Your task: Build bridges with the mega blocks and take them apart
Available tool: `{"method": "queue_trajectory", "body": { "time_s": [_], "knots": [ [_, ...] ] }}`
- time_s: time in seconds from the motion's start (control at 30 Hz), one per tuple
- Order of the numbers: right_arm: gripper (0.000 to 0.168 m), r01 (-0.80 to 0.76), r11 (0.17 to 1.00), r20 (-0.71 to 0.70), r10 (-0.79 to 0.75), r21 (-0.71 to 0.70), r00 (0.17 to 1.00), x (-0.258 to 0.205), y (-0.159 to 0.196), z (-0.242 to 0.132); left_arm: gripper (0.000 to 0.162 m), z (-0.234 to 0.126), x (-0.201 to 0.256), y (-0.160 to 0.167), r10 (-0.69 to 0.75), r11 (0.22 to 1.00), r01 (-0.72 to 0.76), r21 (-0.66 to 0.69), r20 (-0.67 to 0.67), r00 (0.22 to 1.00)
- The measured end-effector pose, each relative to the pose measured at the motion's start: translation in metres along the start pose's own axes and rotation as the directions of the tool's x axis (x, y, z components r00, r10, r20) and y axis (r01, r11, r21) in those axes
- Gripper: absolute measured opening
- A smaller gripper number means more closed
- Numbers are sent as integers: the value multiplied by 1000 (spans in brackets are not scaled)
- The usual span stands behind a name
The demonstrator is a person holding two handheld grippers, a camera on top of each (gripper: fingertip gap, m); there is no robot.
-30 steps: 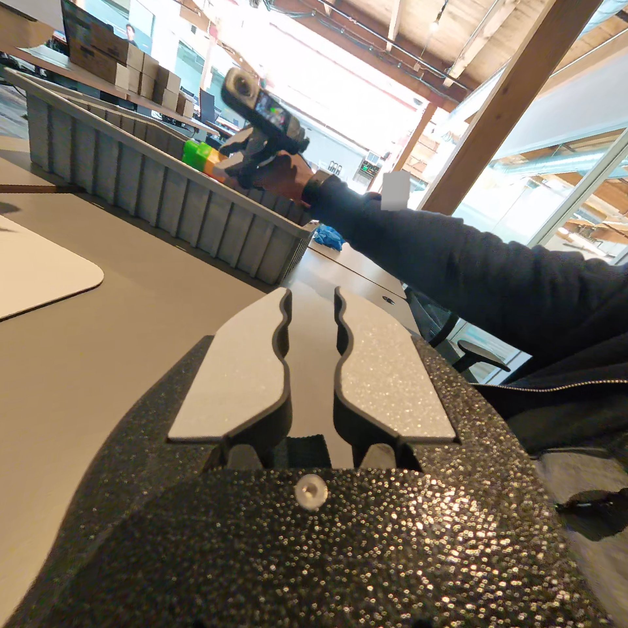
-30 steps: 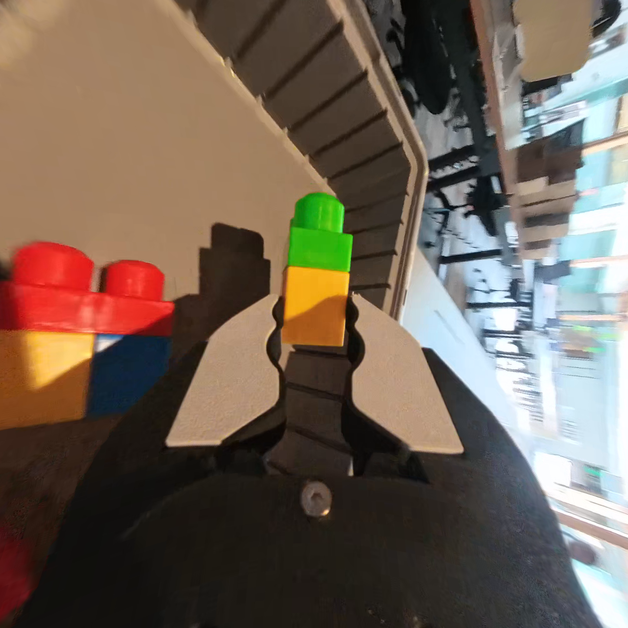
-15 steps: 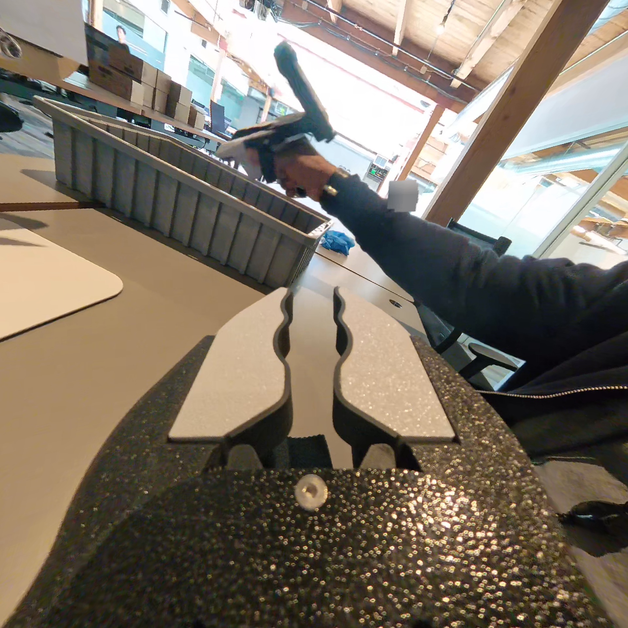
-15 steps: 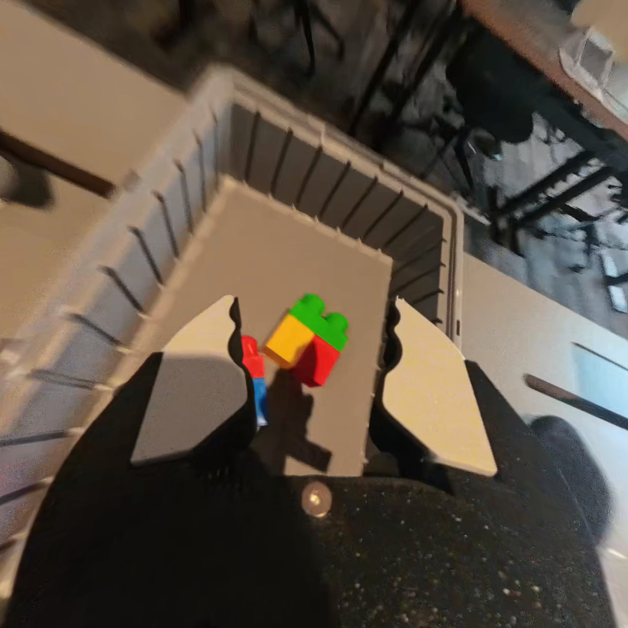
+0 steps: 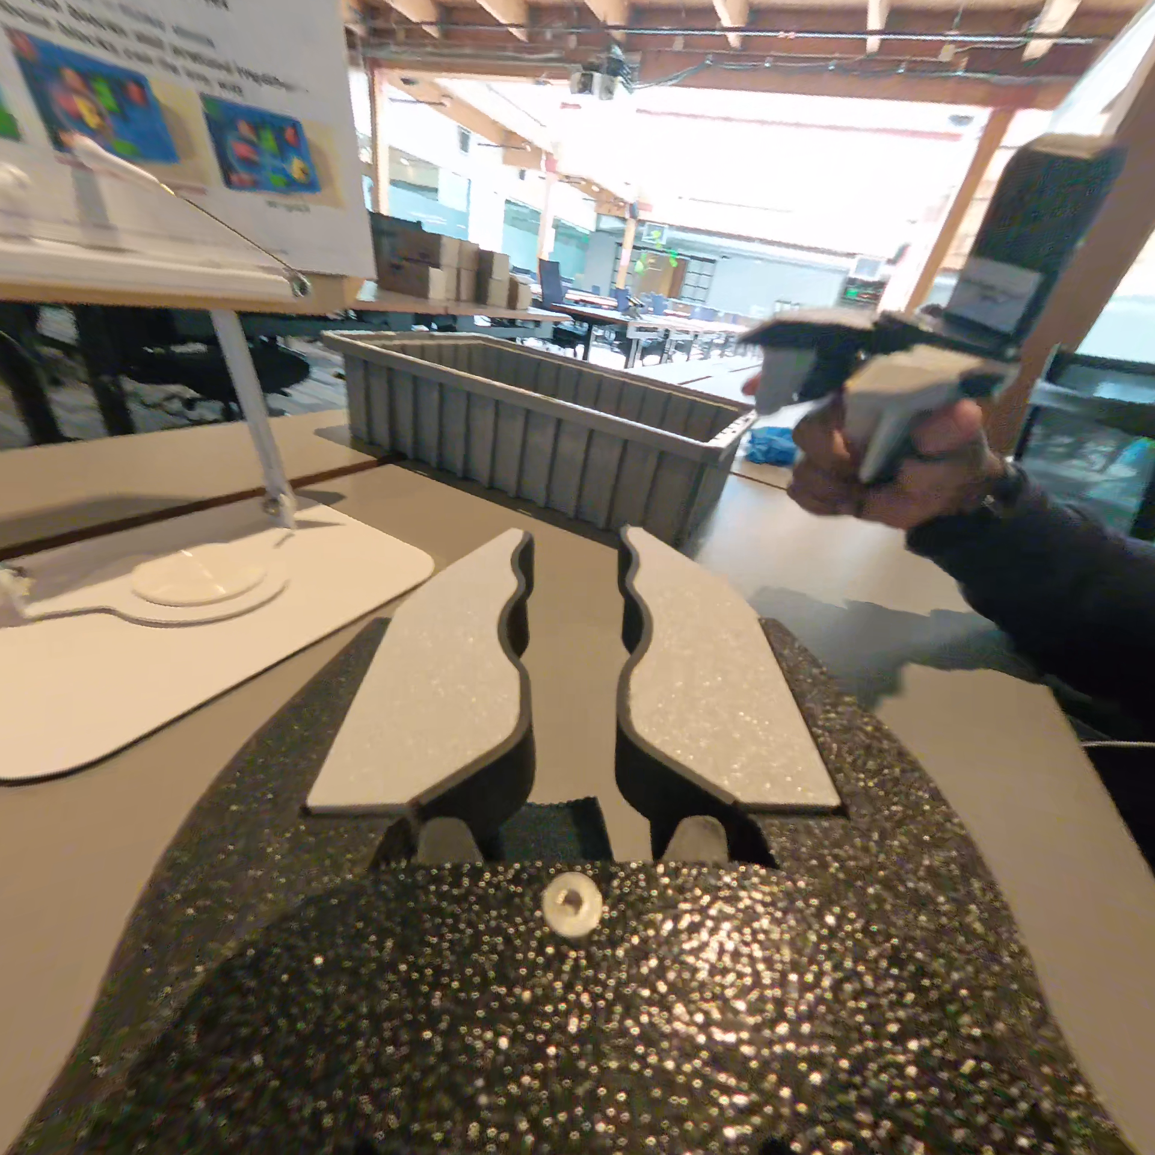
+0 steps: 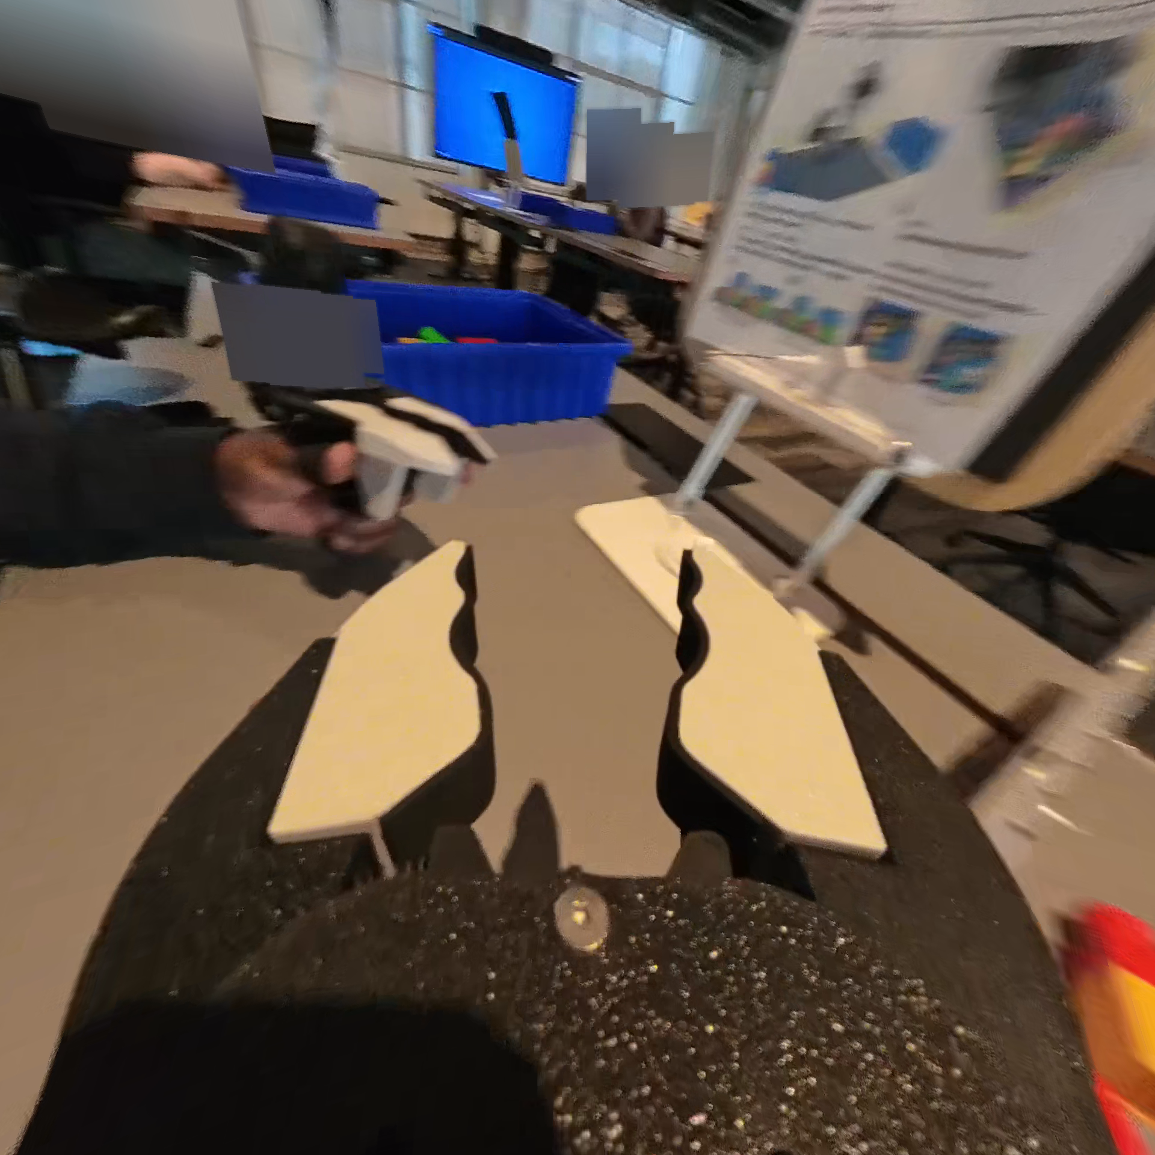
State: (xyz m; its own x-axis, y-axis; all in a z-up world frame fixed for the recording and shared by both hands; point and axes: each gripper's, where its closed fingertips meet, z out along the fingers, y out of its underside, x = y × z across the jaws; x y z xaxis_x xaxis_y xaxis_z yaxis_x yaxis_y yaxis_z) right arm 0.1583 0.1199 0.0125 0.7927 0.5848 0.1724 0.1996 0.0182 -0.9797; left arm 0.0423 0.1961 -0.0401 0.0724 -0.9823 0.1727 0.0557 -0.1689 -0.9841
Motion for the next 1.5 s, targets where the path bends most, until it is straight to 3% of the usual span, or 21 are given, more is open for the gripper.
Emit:
{"method": "queue_trajectory", "body": {
  "time_s": [0.17, 0.37, 0.47, 0.6, 0.73, 0.93, 1.03, 1.17, 1.3, 1.5],
  "knots": [
    [57, -20, 998, 133, 27, -54, 991, -54, 45, 49, 32, -11, -13, -13, 114, 993, -117, 26, 97, 989],
    [49, 23, 995, 183, -5, -93, 983, -78, 69, 60, 44, -35, -23, -49, 259, 963, -271, 19, 226, 939],
    [48, -9, 994, 193, 30, -108, 981, -77, 75, 60, 48, -80, -60, -78, 356, 934, -329, -137, 419, 835],
    [47, -15, 990, 206, 44, -141, 978, -77, 85, 62, 55, -161, -114, -116, 324, 940, -201, -274, 548, 771],
    [46, 33, 987, 216, 2, -156, 976, -83, 87, 63, 58, -236, -170, -131, 359, 904, -71, -421, 660, 660],
    [45, 66, 982, 218, -27, -177, 976, -86, 91, 65, 58, -289, -237, -78, 379, 740, 211, -639, 655, 654],
    [43, 68, 982, 217, -29, -175, 976, -86, 91, 64, 55, -283, -251, -46, 293, 671, 300, -678, 614, 733],
    [43, 70, 982, 218, -30, -176, 975, -86, 91, 64, 61, -283, -262, -13, 269, 531, 389, -753, 585, 765],
    [42, 76, 981, 227, -33, -180, 973, -88, 92, 64, 66, -266, -258, 4, 158, 510, 415, -753, 556, 816],
    [40, 75, 980, 231, -32, -182, 972, -88, 92, 65, 69, -264, -270, 24, 148, 464, 483, -743, 602, 785]
  ]
}}
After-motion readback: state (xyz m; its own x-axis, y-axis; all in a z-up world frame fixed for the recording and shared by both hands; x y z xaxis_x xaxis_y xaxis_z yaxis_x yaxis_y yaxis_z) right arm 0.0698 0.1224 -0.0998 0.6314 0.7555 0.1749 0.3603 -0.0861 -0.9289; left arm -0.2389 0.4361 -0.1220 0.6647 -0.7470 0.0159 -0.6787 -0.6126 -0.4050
